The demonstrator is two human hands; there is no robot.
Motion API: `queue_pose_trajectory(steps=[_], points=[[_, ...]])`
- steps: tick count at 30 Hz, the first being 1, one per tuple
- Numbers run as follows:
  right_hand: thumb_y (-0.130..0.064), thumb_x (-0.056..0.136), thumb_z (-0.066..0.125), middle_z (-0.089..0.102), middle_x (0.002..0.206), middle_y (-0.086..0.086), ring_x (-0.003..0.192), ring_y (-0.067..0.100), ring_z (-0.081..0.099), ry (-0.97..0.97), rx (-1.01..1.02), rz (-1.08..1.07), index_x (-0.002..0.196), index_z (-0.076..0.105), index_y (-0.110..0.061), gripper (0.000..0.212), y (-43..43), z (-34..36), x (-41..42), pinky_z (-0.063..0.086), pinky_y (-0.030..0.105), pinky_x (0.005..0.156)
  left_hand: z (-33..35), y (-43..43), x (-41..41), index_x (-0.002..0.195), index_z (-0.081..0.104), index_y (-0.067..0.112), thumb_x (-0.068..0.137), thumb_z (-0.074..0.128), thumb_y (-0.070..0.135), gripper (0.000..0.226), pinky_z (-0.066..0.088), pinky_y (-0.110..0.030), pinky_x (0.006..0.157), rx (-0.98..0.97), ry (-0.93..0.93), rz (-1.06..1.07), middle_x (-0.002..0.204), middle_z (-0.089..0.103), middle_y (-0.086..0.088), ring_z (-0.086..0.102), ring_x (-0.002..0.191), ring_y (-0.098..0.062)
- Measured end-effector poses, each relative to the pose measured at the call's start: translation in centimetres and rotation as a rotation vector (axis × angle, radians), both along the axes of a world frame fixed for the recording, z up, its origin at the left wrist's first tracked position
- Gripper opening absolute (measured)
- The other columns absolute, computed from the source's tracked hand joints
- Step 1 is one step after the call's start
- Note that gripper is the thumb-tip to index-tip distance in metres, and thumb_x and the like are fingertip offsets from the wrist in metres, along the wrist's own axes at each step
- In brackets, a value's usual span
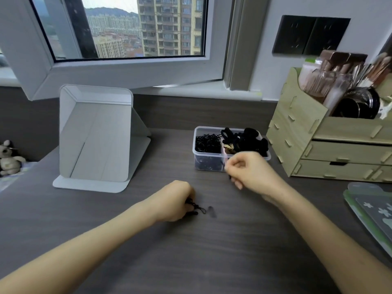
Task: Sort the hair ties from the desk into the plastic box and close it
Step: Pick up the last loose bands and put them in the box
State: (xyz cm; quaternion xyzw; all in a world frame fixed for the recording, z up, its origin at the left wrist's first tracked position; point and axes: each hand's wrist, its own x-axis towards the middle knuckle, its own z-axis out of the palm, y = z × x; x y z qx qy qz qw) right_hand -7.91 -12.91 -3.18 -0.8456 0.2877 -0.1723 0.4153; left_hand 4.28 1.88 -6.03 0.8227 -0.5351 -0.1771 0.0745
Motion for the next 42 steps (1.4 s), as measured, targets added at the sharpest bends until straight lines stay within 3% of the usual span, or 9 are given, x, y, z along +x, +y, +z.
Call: queue_pose_trajectory(steps=[3,6,13,17,20,24,31,38,42], points=[[0.002,0.082,0.048,0.058,0.057,0.021,0.033,0.012,0.046,-0.108,-0.004,-0.124,0.067,0.062,0.01,0.022,-2.0,1.2,2.6,0.043,0.017,0.041,1.3,-0.7,0.8,0.091,0.066,0.003,0.086,0.058,0.017,0.017,0.046,-0.031,0.065,-0.051,-0.013,0.047,0.075,0.063,-0.01,0.053,0.067,-0.021],[0.003,0.08,0.046,0.056,0.051,0.016,0.036,0.017,0.05,-0.078,-0.074,-0.171,0.054,0.059,0.0,0.03,-3.3,1.8,5.6,0.05,0.027,0.049,3.0,-1.7,1.5,0.085,0.067,0.002,0.085,0.059,0.018,0.018,0.047,-0.028,0.062,-0.12,-0.006,0.089,0.078,0.071,-0.012,0.058,0.066,-0.02],[-0.009,0.086,0.053,0.07,0.065,0.019,0.048,0.021,0.064,0.005,-0.256,-0.186,0.072,0.068,0.01,0.027,-4.5,1.9,7.7,0.06,0.032,0.066,5.4,-6.4,3.9,0.082,0.067,0.006,0.084,0.063,0.012,0.007,0.047,-0.022,0.06,-0.379,0.105,0.245,0.073,0.064,-0.007,0.068,0.073,-0.022],[-0.009,0.083,0.055,0.071,0.064,0.011,0.056,0.02,0.064,0.03,-0.33,-0.067,0.07,0.069,0.002,0.023,-3.4,2.2,3.8,0.045,0.01,0.047,5.9,-9.4,5.2,0.064,0.056,0.012,0.084,0.063,0.007,0.022,0.048,-0.01,0.048,-0.496,0.238,0.325,0.066,0.063,-0.006,0.07,0.07,-0.019],[-0.019,0.081,0.069,0.065,0.069,-0.008,0.06,0.002,0.056,0.271,-0.259,0.153,0.079,0.069,-0.019,0.001,-2.5,1.0,0.7,0.042,0.007,0.054,5.9,-10.7,5.6,0.096,0.065,0.004,0.082,0.068,0.013,0.017,0.055,-0.033,0.079,-0.489,0.29,0.325,0.102,0.069,-0.016,0.069,0.091,-0.028],[-0.036,0.074,0.075,0.061,0.084,-0.01,0.071,0.003,0.055,0.475,-0.303,0.239,0.099,0.066,-0.025,0.03,-2.4,-1.9,-1.3,0.046,0.021,0.068,5.6,-10.4,5.9,0.129,0.052,0.01,0.083,0.068,0.019,0.05,0.047,-0.027,0.088,-0.451,0.425,0.241,0.127,0.055,-0.011,0.059,0.104,-0.021],[-0.03,0.086,0.063,0.058,0.075,-0.011,0.072,0.005,0.054,0.455,-0.354,0.266,0.074,0.061,-0.024,0.013,-1.3,-3.5,-1.3,0.04,0.018,0.063,4.8,-8.6,7.5,0.115,0.062,0.007,0.091,0.054,0.006,0.025,0.051,-0.025,0.082,-0.648,0.618,0.281,0.099,0.063,-0.003,0.058,0.093,-0.015],[-0.023,0.086,0.062,0.058,0.06,-0.007,0.07,0.016,0.062,-0.039,-0.397,-0.098,0.072,0.064,-0.019,0.015,-2.4,0.2,4.1,0.05,0.031,0.073,1.8,-9.5,7.3,0.125,0.053,0.005,0.089,0.055,0.024,0.042,0.05,-0.042,0.094,-0.638,0.424,0.556,0.121,0.061,-0.012,0.059,0.108,-0.027],[-0.024,0.089,0.057,0.068,0.092,0.006,0.092,0.024,0.06,-0.05,-0.516,-0.177,0.09,0.072,-0.012,0.02,-3.3,-0.5,5.6,0.047,0.034,0.08,0.8,-10.1,6.6,0.121,0.055,0.003,0.089,0.052,0.024,0.039,0.053,-0.045,0.09,-0.528,0.386,0.553,0.116,0.064,-0.015,0.061,0.105,-0.033]])
